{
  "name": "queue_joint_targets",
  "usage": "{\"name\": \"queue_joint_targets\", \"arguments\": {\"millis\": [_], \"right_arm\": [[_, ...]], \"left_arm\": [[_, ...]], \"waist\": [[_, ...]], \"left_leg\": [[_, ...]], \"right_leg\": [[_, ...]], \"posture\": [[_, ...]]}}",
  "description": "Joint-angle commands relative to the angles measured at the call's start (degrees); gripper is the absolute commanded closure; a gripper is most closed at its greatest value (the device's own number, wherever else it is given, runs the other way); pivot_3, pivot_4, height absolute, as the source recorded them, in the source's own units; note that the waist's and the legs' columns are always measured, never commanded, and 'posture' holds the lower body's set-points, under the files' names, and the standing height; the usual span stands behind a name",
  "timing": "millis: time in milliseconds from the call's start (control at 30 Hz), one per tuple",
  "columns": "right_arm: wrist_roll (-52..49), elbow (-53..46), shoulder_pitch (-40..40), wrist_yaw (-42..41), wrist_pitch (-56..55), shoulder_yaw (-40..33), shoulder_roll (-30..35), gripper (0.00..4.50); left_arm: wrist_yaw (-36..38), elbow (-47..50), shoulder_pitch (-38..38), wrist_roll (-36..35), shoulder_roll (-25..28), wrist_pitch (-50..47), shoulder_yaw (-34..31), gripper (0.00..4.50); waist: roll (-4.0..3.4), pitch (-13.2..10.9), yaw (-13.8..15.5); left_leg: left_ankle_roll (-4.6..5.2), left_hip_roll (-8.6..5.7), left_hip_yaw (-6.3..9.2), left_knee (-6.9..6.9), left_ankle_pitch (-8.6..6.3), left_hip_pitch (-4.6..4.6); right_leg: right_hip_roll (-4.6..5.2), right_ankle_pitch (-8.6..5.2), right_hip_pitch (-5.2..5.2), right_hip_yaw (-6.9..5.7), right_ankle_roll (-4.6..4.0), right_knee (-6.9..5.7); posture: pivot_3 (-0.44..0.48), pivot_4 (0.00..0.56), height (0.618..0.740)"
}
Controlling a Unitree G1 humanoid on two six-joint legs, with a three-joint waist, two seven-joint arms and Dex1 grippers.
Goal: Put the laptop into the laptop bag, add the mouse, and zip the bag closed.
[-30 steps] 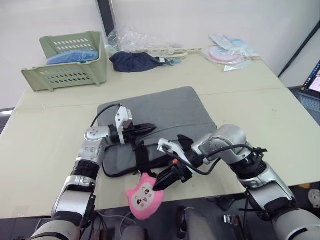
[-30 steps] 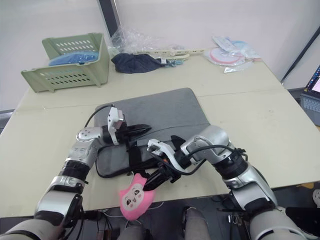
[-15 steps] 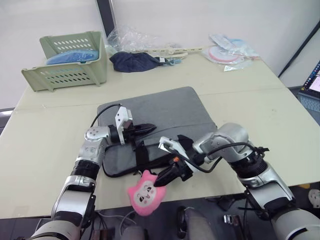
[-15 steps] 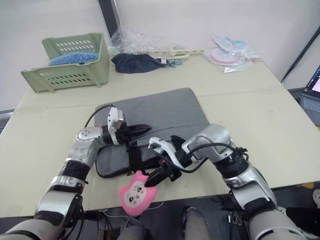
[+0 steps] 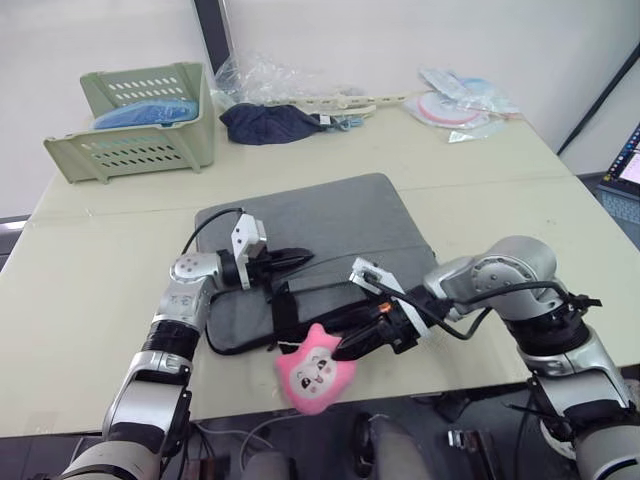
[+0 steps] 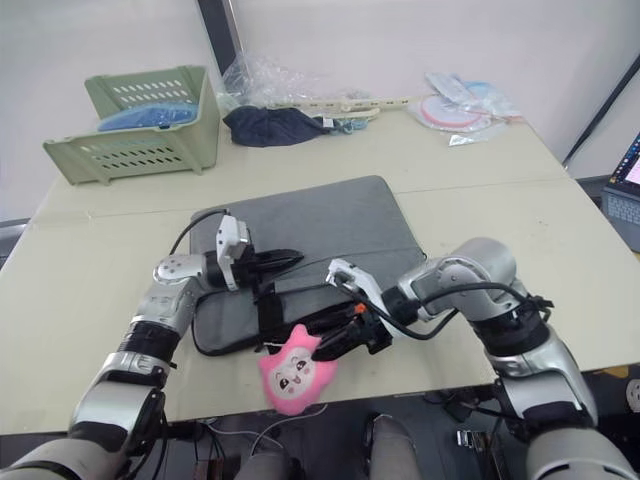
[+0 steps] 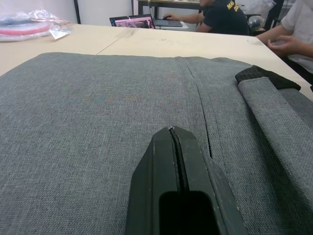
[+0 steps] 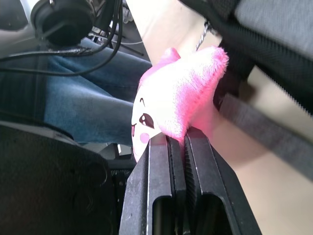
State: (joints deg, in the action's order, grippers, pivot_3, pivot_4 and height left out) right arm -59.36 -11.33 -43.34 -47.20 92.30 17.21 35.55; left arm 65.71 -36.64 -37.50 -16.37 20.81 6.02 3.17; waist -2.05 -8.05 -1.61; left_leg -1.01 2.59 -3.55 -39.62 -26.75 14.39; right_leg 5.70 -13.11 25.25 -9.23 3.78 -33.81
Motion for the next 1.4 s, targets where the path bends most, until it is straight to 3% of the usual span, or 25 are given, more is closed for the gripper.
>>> {"name": "queue_joint_targets", "arguments": {"millis": [33, 500, 1033, 1400], "right_arm": [[-5.27, -1.97, 0.48, 2.75, 0.20, -2.37, 1.59, 4.39], [-12.62, -2.04, 5.59, 9.87, 0.20, -7.00, 8.48, 4.39], [-14.70, -2.83, 11.72, 8.88, 0.20, -13.32, 21.00, 4.39], [-12.95, -1.44, 15.42, 7.63, 0.20, -18.12, 24.92, 4.39]], "left_arm": [[0.39, -6.67, 5.39, 6.02, 0.30, -1.61, 4.55, 4.50], [1.24, -7.77, 6.73, 8.00, 0.95, 0.59, 6.29, 4.50], [1.30, -9.10, 6.64, 7.94, 1.11, 1.18, 6.90, 4.50], [1.61, -9.30, 6.36, 7.99, 1.42, 1.30, 7.05, 4.50]], "waist": [[0.00, 0.00, 0.01], [-0.01, 0.01, 0.12], [0.00, 0.02, 0.31], [-0.06, 0.06, 0.38]], "left_leg": [[0.01, 0.00, -0.01, 0.00, 0.00, 0.00], [0.07, 0.01, 0.14, 0.13, -0.04, -0.01], [0.11, -0.01, 0.44, 0.38, -0.06, -0.03], [0.12, 0.00, 0.44, 0.43, -0.06, -0.04]], "right_leg": [[0.01, 0.00, 0.00, 0.00, 0.00, 0.01], [0.07, 0.00, 0.00, -0.04, 0.01, 0.14], [0.07, 0.02, -0.02, -0.09, 0.04, 0.38], [0.07, 0.03, -0.03, -0.08, 0.05, 0.49]], "posture": [[0.000, 0.150, 0.740], [0.000, 0.150, 0.740], [0.000, 0.150, 0.740], [0.000, 0.150, 0.740]]}}
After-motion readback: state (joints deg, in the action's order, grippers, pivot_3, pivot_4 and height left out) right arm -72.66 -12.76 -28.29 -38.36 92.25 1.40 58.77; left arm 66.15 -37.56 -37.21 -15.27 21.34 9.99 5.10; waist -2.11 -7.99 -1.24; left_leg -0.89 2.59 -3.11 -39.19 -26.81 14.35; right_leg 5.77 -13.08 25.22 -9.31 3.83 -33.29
